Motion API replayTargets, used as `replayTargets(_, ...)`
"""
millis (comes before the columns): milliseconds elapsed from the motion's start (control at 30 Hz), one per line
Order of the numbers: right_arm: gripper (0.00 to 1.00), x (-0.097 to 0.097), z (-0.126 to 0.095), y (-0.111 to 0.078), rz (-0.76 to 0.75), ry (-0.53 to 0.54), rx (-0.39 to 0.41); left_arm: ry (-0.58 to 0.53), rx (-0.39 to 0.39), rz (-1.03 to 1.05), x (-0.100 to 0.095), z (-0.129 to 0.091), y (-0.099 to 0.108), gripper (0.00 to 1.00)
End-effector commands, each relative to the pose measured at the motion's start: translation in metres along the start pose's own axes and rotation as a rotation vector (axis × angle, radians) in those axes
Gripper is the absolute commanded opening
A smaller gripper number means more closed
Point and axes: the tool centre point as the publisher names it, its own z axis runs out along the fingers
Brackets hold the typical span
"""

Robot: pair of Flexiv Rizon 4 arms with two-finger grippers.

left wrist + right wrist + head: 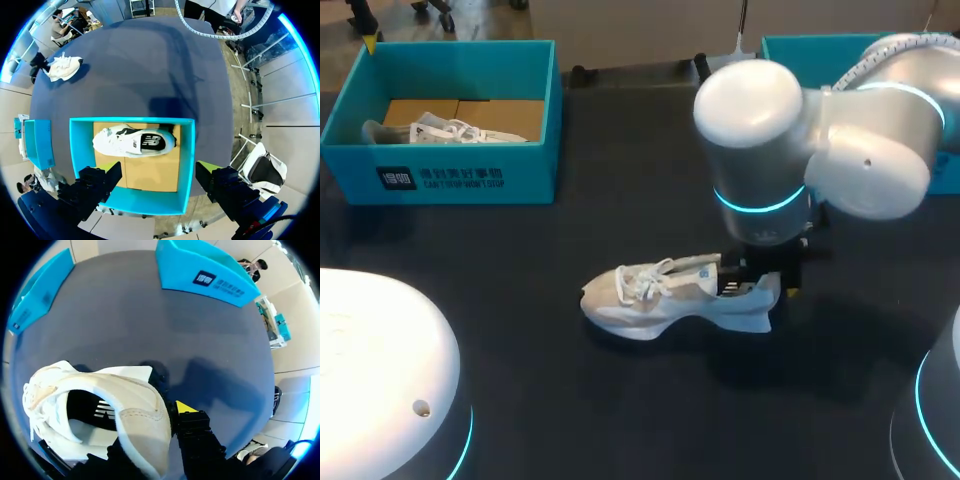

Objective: Take the shoe out of the shoebox, open the shoe tongue, remove and reinsert the insole, then place the shoe into the shoebox

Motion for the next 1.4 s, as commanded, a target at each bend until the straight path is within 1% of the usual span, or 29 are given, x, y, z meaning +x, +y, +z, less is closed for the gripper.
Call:
replayTargets(33, 0.00, 0.008, 0.013, -0.001, -0.017, 0.012, -0.006, 0.002, 0.002, 0.001, 0.001, 0.000, 0.001, 1.00)
replayTargets(200, 0.00, 0.014, 0.027, 0.000, -0.013, 0.023, -0.006, 0.002, 0.002, 0.001, 0.001, 0.000, 0.001, 1.00)
replayTargets(300, 0.00, 0.016, 0.035, 0.000, -0.007, 0.056, -0.020, 0.002, 0.002, 0.001, 0.001, 0.000, 0.001, 1.00)
replayTargets(467, 0.00, 0.019, 0.049, -0.002, -0.030, 0.039, -0.030, 0.002, 0.002, 0.001, 0.001, 0.000, 0.001, 1.00)
replayTargets(567, 0.00, 0.020, 0.057, -0.002, -0.043, 0.021, -0.019, 0.002, 0.002, 0.001, 0.001, 0.000, 0.001, 1.00)
replayTargets(733, 0.00, 0.023, 0.062, -0.002, -0.051, 0.023, -0.008, 0.002, 0.002, 0.001, 0.001, 0.000, 0.001, 1.00)
replayTargets(767, 0.06, 0.023, 0.062, -0.002, -0.053, 0.019, -0.009, 0.002, 0.002, 0.001, 0.001, 0.000, 0.001, 1.00)
replayTargets(800, 0.22, 0.023, 0.062, -0.002, -0.054, 0.020, -0.008, 0.002, 0.002, 0.001, 0.001, 0.000, 0.001, 1.00)
replayTargets(833, 0.44, 0.023, 0.062, -0.002, -0.054, 0.020, -0.008, 0.002, 0.002, 0.001, 0.001, 0.000, 0.001, 1.00)
replayTargets(867, 0.83, 0.023, 0.060, -0.001, -0.054, 0.021, -0.008, 0.002, 0.002, 0.001, 0.001, 0.000, 0.001, 1.00)
replayTargets(900, 0.95, 0.022, 0.058, -0.001, -0.053, 0.022, -0.009, 0.002, 0.002, 0.001, 0.001, 0.000, 0.001, 1.00)
replayTargets(933, 1.00, 0.022, 0.056, 0.000, -0.053, 0.023, -0.011, 0.002, 0.002, 0.001, 0.001, 0.000, 0.001, 1.00)
replayTargets(1100, 1.00, 0.021, 0.038, -0.003, -0.090, 0.028, -0.011, 0.002, 0.002, 0.001, 0.001, 0.000, 0.001, 1.00)
replayTargets(1233, 1.00, 0.017, 0.017, -0.006, -0.102, 0.041, -0.011, 0.002, 0.002, 0.001, 0.001, 0.000, 0.001, 1.00)
replayTargets(1333, 1.00, 0.013, 0.004, -0.003, -0.114, 0.095, 0.003, 0.002, 0.002, 0.001, 0.001, 0.000, 0.001, 1.00)
replayTargets(1400, 1.00, 0.012, -0.004, -0.001, -0.129, 0.071, -0.013, 0.002, 0.002, 0.001, 0.001, 0.000, 0.001, 1.00)
